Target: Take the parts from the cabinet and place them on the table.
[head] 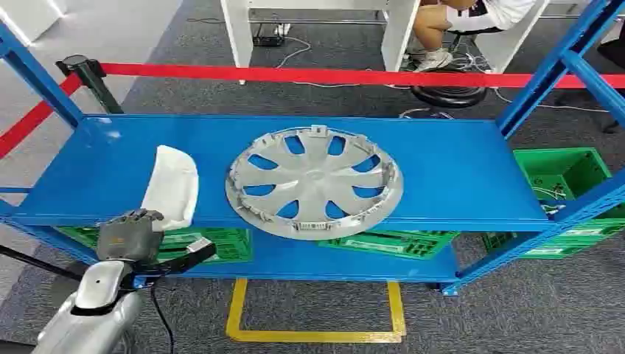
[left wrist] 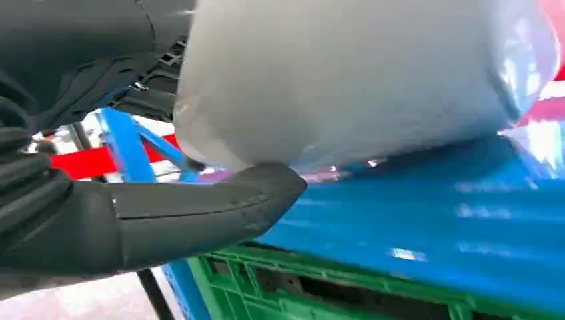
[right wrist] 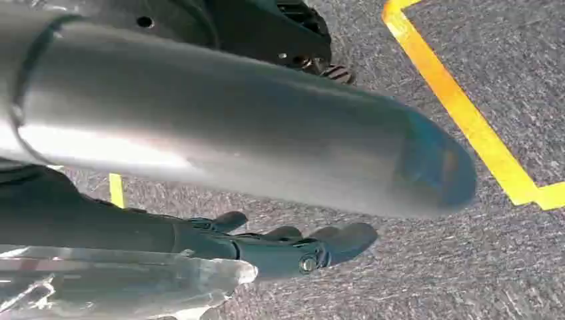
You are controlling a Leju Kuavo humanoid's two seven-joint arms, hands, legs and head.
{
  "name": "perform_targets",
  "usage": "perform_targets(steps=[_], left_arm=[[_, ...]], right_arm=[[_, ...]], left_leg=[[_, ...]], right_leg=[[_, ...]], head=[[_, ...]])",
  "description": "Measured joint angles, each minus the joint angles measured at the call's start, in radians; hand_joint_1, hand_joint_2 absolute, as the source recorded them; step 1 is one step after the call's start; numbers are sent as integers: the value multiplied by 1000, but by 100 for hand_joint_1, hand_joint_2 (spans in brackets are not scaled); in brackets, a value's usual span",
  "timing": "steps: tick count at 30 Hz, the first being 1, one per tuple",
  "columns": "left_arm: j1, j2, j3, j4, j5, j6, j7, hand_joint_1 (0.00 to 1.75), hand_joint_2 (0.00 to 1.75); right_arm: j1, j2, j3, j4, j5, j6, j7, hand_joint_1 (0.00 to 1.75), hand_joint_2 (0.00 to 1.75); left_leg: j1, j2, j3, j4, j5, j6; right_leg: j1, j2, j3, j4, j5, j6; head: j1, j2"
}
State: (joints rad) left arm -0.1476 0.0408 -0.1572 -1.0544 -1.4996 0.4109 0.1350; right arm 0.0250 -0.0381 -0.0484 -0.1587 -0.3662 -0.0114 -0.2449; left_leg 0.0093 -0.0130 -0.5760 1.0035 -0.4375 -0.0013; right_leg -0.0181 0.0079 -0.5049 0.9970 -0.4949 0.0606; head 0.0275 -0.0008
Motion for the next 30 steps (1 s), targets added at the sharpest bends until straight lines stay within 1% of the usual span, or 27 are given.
perform_targets(steps=[7, 12, 15, 17, 20, 21, 24, 25, 26, 28, 29, 30], left_arm=[[-11, -2, 2, 5, -19, 34, -1, 175, 175], [-16, -2, 2, 6, -62, 87, 7, 175, 175], [-16, 5, -5, -4, -69, 121, 52, 175, 175], [-16, 23, -27, -23, -70, 136, 100, 175, 175], [-20, 85, -99, -81, -71, 182, 231, 175, 175], [-24, 101, -122, -94, -71, 190, 253, 175, 175], [-29, 135, -162, -122, -71, 192, 262, 175, 175], [-29, 145, -174, -130, -71, 193, 275, 175, 175], [-30, 162, -190, -144, -71, 196, 305, 175, 175], [-44, 226, -256, -195, -71, 211, 411, 175, 175], [-59, 261, -289, -225, -71, 212, 460, 171, 175], [-76, 290, -318, -253, -71, 210, 496, 168, 175]], right_arm=[[0, 0, 0, 0, 7, 0, 0, 0, 0], [0, 0, 0, 0, 8, 0, 0, 0, 0], [0, 0, 0, 0, 8, 0, -1, 0, 0], [0, 0, 0, 0, 7, 0, -3, 0, 0], [1, -1, 0, 0, 6, 0, -8, 0, 0], [1, -1, 0, 0, 6, 0, -8, 0, 0], [0, -1, 0, 0, 6, 0, -9, 0, 0], [0, -1, 0, 0, 6, 0, -9, 0, 0], [0, -1, 0, 0, 5, 0, -9, 0, 0], [0, -2, 0, 0, 2, 0, -10, 0, 0], [2, -2, 0, 0, 0, 0, -10, 0, 0], [3, -3, 0, 0, -2, 0, -10, 0, 0]], left_leg=[[0, 0, 1, 0, 0, 0], [0, 0, 1, 0, 1, -1], [0, 0, 1, 0, 1, -1], [0, 0, 1, 0, 1, -1], [1, 0, 1, 0, 1, -1], [1, 0, 1, 0, 1, -1], [1, 0, 1, 0, 1, -1], [1, 0, 1, 0, 1, -1], [2, 0, 1, 0, 1, -1], [2, 2, 0, 0, 1, -1], [3, 2, 0, 0, 1, -1], [3, 2, 0, 0, 1, -2]], right_leg=[[0, 0, 0, 0, 0, 0], [0, 1, 0, 0, 0, -1], [0, 0, 0, 0, 0, -1], [0, 1, 0, 0, 0, -1], [1, 1, 0, 0, 0, -1], [1, 0, 0, 0, 0, -1], [1, 0, 0, 0, 0, -1], [1, 0, 0, 0, 0, -1], [1, 1, -1, 0, 0, -1], [2, 2, -2, 0, 1, -2], [3, 2, -2, 0, 1, -3], [3, 2, -2, 0, 1, -3]], head=[[0, 0], [0, 0], [0, 0], [0, 0], [0, 0], [0, 0], [0, 0], [0, 0], [0, 0], [0, 0], [0, 0], [0, 0]])
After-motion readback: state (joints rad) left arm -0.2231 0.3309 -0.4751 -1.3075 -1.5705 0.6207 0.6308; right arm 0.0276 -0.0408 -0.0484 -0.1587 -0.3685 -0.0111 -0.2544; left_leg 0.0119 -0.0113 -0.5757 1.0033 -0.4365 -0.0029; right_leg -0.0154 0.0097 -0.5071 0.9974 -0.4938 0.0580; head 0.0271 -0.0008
